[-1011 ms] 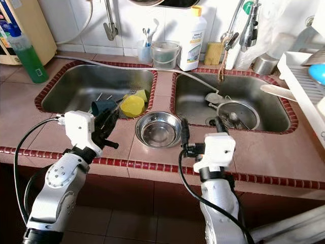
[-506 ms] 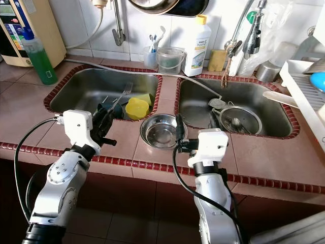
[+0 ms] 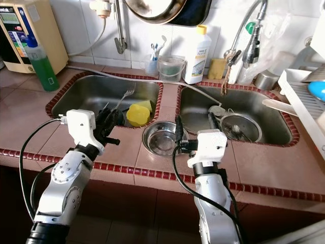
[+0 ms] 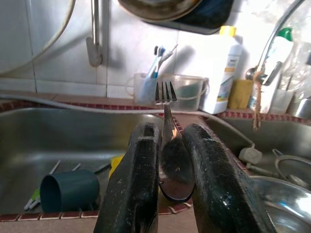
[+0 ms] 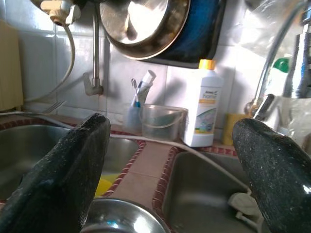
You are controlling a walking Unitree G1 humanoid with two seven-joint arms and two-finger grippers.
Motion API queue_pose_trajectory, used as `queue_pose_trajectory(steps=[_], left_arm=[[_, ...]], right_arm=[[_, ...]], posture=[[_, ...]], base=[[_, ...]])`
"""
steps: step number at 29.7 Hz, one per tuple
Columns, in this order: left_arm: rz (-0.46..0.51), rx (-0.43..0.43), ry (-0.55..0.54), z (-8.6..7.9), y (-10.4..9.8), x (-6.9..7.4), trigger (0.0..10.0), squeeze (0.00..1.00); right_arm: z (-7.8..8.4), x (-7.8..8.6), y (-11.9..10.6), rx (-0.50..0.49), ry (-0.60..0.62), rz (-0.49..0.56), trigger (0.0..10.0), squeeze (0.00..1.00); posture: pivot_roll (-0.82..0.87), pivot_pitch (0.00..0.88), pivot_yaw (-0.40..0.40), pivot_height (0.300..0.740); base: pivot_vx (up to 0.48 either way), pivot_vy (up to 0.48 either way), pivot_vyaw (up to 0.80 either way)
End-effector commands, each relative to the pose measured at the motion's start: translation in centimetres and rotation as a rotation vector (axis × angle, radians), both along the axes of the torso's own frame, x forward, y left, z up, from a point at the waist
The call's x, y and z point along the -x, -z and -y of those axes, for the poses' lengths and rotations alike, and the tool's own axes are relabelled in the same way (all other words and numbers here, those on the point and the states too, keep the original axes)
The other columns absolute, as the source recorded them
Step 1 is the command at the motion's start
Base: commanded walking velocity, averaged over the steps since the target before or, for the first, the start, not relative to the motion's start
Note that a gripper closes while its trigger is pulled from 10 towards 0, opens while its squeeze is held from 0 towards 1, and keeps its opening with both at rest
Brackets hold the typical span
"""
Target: Kitchen organization
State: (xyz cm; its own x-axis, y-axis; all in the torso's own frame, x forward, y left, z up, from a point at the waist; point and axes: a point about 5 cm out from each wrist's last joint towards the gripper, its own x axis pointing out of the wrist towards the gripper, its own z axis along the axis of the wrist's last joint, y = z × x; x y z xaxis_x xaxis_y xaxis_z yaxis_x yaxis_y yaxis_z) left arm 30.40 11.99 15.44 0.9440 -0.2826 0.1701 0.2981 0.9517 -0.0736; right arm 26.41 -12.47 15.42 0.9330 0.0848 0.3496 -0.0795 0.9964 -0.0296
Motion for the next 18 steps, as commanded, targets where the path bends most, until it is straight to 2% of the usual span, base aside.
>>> queue_pose_trajectory(steps=[1, 18], left_arm=[[0.009, -0.001, 0.000, 0.10, -0.35, -0.19, 10.0, 0.00], [0.009, -0.005, 0.004, 0.21, -0.28, -0.12, 10.0, 0.00]], right_arm=[[-0.01, -0.06, -0.24, 0.000, -0.004, 0.013, 10.0, 0.00], [-0.16, 0.15, -0.08, -0.001, -0.011, 0.006, 10.0, 0.00]], posture=[[-0.20, 0.002, -0.030, 0.740], [-0.20, 0.005, -0.031, 0.740]], base=[[0.304, 0.000, 0.00], [0.307, 0.000, 0.00]])
